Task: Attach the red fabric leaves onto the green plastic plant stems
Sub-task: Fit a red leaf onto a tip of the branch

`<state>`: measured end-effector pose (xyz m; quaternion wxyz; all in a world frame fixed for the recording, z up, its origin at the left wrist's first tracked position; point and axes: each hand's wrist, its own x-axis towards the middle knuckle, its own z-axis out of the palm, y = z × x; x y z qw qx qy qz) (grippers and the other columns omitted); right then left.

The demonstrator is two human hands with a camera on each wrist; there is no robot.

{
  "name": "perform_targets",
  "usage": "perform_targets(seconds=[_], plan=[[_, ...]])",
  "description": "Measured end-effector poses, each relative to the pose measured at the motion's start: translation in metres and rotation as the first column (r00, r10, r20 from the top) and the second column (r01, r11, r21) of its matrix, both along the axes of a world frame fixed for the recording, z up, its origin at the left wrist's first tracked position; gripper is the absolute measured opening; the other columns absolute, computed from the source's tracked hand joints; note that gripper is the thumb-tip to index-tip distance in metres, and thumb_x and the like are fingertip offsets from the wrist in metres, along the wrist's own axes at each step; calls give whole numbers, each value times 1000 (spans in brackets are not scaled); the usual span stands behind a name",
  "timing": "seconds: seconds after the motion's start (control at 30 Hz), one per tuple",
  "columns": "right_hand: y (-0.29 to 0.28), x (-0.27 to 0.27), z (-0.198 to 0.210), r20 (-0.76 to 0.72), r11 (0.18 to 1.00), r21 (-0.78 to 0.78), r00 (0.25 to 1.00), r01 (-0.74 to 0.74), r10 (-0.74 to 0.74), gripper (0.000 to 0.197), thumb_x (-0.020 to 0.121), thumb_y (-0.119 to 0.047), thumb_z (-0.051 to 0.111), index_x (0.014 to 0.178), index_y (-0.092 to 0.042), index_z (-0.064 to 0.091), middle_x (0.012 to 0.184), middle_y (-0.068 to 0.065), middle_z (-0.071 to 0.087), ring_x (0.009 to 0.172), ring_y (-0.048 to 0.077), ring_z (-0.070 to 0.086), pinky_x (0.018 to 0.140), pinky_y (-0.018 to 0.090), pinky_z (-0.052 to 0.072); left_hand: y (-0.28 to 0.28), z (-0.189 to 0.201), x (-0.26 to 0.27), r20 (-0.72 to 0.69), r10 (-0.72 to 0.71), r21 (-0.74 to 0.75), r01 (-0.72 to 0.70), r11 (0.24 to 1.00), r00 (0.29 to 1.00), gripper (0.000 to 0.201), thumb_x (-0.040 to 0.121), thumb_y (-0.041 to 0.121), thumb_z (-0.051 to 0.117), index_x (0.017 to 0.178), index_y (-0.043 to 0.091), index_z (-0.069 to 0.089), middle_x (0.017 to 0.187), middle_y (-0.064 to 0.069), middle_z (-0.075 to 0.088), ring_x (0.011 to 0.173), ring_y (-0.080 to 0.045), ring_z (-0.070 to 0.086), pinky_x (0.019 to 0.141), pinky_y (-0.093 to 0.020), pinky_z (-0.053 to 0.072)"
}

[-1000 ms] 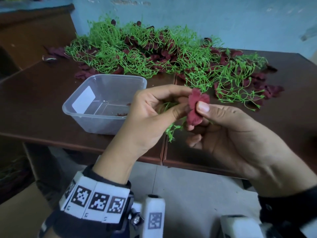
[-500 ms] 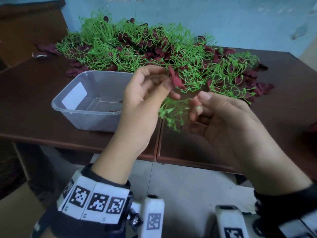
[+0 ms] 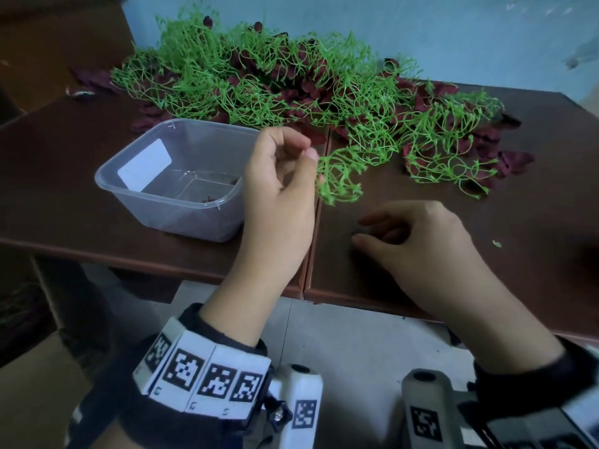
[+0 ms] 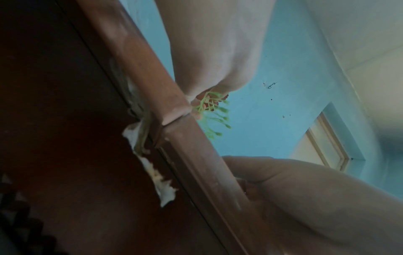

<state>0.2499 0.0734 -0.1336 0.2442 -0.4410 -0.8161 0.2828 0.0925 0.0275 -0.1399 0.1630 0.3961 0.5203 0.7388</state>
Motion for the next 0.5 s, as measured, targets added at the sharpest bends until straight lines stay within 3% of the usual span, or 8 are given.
perform_targets(seconds=[0.07,0.13,0.23,0.3,0.43,0.5], plan=[[0,-3,-1,-1,999,35,1000,6,-6,5,81,-29,81,84,-28,77,72,-17,64,68,-2,61,56,3,40,1,-3,1,-17,-6,-42,5,999,1000,15,94,9,57,94,23,56,91,3,60,79,-8,57,77,-46,56],[0,-6,-4,11,997,79,1000,10,-11,4,82,-27,80,79,-26,77,68,-14,64,63,0,59,54,5,39,1,-5,4,-55,-15,-92,10,996,998,17,91,9,57,94,26,56,98,-1,62,84,-10,60,84,-49,59],[0,-9,-8,32,991,134,999,8,-13,5,84,-22,77,79,-24,75,71,-10,64,67,5,59,55,11,38,0,-6,8,-139,-42,-175,17,984,989,20,90,2,59,97,21,58,98,-4,65,86,-16,62,79,-32,53],[-1,-11,-10,60,987,160,998,-7,-3,4,86,-20,74,82,-22,73,76,-4,65,72,14,61,61,23,42,-2,-5,11,-193,-48,-232,2,973,980,19,90,1,64,95,18,59,93,4,64,87,-10,61,78,-21,48],[-2,-14,-13,126,981,193,992,-28,4,4,90,-22,66,87,-19,65,86,3,63,79,22,60,66,32,44,-7,0,13,-316,-110,-327,0,945,942,16,90,10,66,101,22,64,103,3,66,96,-9,62,86,-27,50],[-2,-12,-11,103,982,191,994,2,-22,5,91,-23,63,88,-19,64,84,0,63,78,19,59,60,29,40,-13,7,16,-441,-129,-354,-40,934,888,22,91,11,64,110,23,63,110,5,60,99,-2,57,88,-13,43]])
